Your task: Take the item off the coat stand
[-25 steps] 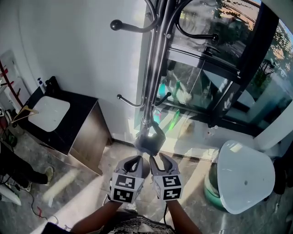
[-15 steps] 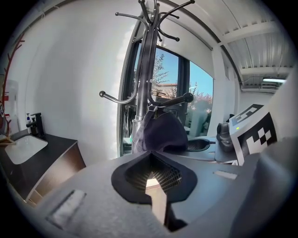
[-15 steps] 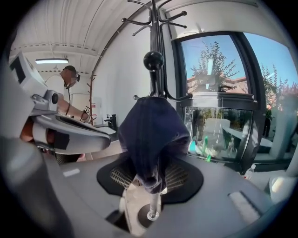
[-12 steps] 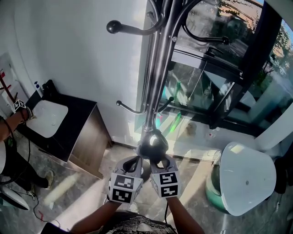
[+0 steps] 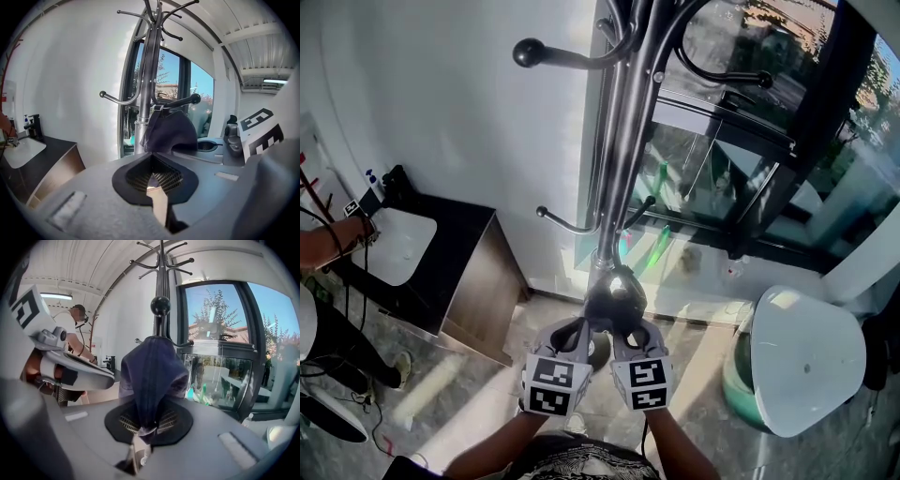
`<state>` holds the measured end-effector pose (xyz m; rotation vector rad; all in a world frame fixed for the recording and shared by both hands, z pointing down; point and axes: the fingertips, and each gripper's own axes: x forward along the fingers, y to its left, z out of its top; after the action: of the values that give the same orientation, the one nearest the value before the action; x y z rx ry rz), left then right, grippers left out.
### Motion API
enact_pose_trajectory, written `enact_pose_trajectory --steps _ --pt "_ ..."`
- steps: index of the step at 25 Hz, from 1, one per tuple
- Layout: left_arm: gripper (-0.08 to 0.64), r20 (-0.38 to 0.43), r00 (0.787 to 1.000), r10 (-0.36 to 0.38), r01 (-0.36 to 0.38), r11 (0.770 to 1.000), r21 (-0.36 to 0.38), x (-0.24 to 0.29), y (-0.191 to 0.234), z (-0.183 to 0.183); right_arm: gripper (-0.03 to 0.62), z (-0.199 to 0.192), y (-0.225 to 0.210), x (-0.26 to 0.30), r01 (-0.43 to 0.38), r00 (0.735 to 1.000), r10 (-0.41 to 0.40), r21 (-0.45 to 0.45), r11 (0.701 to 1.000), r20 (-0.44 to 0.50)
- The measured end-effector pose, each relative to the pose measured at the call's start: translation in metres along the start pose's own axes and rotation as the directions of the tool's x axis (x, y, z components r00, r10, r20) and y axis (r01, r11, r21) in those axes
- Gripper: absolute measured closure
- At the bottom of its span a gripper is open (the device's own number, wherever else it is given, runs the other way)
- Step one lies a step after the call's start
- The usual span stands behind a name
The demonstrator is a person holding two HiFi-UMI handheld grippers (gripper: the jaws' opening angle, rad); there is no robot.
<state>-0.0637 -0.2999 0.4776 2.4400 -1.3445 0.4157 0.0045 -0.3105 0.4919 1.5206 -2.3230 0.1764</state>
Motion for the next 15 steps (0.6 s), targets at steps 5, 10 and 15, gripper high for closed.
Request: enact_pose_trajectory --steps 5,10,15 --pt "0.56 0.001 1.0 0.004 -0.004 1.0 0.009 -0.005 -0.004 0.0 0.572 0.01 -0.001 -0.01 0.017 0.999 -0.016 -0.026 1.0 0.042" --pt "0.56 0.003 1.0 0.018 -0.018 1.0 0.004 -0.009 -0.011 0.002 0.572 0.015 -0.002 -0.021 0.014 0.998 -0.012 -0.04 0.999 0.063" --pt "0.559 0.02 0.998 0.063 -0.063 0.998 -0.001 -0.016 -0.017 0.003 0.572 0.013 -0.001 -0.035 0.001 0.997 0.003 -0.058 0.998 0.074"
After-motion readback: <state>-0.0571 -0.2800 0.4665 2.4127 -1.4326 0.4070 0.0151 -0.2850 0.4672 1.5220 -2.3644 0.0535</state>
